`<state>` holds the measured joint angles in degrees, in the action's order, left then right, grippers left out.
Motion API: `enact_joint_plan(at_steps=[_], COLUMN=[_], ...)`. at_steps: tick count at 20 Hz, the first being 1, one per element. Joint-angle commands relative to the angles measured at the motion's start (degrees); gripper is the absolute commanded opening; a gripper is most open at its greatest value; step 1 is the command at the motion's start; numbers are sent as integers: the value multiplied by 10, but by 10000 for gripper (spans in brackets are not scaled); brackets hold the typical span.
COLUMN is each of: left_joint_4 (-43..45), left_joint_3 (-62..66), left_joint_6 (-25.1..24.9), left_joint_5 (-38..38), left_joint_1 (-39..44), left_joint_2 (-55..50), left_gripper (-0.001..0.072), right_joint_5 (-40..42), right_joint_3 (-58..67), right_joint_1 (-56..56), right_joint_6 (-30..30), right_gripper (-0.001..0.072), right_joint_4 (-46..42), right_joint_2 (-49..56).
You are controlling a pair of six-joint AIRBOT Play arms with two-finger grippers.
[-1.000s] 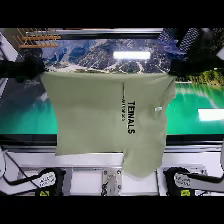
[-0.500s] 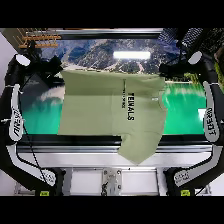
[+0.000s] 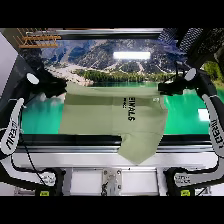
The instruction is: Fold the clothes and pants, and hang the long-sleeved shirts on hangers.
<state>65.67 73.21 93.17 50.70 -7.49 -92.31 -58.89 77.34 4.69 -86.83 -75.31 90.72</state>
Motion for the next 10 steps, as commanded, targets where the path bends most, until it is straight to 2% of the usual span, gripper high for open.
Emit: enact_joint_plan(at_steps=[1, 2, 3, 4, 5, 6, 10], left_joint_4=[3, 2, 3, 2, 3, 3, 35], left_joint_3=[-93, -105, -110, -111, -108, -103, -150], left_joint_6=[1, 1, 1, 6, 18, 25, 26], left_joint_5=[-34, -39, -39, -38, -31, -25, 17], left_joint_1=[5, 6, 9, 9, 5, -2, -53], left_joint_2=[17, 18, 18, 19, 25, 40, 172], left_gripper=[5, 5, 63, 414, 628, 629, 629], right_joint_5=[32, 38, 38, 38, 35, 27, -10], right_joint_3=[-83, -90, -91, -91, -88, -83, -90], right_joint_1=[-13, -16, -16, -16, -14, -10, 24], right_joint_6=[0, -2, -8, -18, -20, -19, -19], right_gripper=[20, 29, 50, 257, 566, 629, 630], right_joint_4=[3, 9, 9, 9, 9, 9, -17], right_joint_2=[-12, -9, -6, -6, -11, -23, -158])
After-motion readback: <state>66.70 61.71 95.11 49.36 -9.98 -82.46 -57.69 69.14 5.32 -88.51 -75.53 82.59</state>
